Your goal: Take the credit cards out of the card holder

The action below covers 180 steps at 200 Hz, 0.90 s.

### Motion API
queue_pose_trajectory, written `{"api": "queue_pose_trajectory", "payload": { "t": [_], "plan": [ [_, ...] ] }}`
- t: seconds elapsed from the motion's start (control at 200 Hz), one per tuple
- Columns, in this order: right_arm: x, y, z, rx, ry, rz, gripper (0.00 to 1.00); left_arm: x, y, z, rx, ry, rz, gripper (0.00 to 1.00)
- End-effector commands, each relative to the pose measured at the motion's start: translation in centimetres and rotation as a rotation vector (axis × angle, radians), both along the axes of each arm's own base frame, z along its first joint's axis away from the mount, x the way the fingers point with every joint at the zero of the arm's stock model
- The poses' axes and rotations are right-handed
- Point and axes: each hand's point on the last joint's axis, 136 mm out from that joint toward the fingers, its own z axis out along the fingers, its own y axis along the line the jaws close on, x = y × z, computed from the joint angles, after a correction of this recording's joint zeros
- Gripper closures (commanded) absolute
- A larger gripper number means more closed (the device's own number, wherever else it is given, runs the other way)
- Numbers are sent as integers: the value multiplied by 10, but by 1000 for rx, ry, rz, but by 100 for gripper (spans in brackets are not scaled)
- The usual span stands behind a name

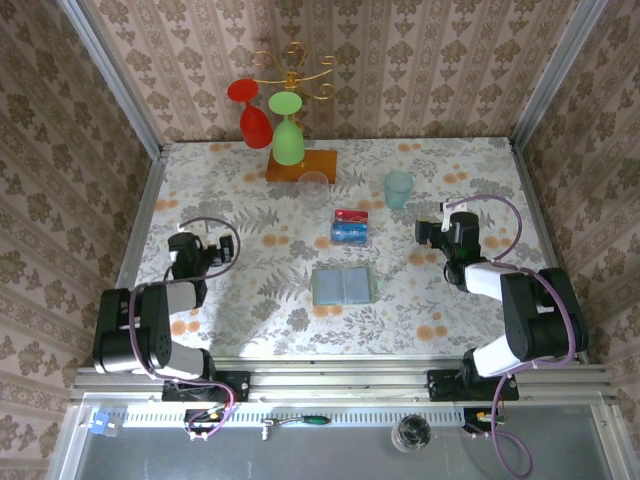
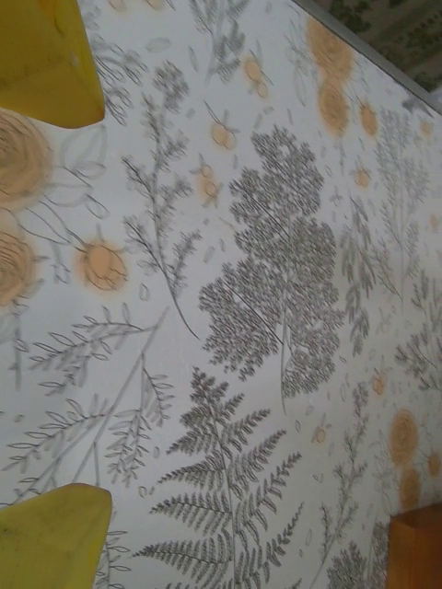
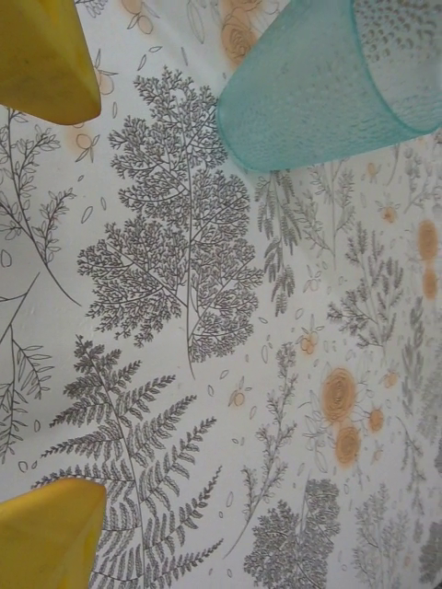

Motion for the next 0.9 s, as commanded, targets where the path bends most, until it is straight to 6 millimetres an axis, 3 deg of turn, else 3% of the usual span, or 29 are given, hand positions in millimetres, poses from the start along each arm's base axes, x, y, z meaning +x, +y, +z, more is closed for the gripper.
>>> {"api": "queue_pose_trajectory", "payload": {
  "t": [0.0,0.225,0.895],
  "plan": [
    [4,-5,13,5,-78,-23,0,21,-9,29,21,-170,-73,0],
    [2,3,9,27,-95,40,0,25,-12,24,47,-148,-73,0],
    [-1,-1,7,37,-123,30,0,25,-17,23,113,-137,-60,0]
  ]
}}
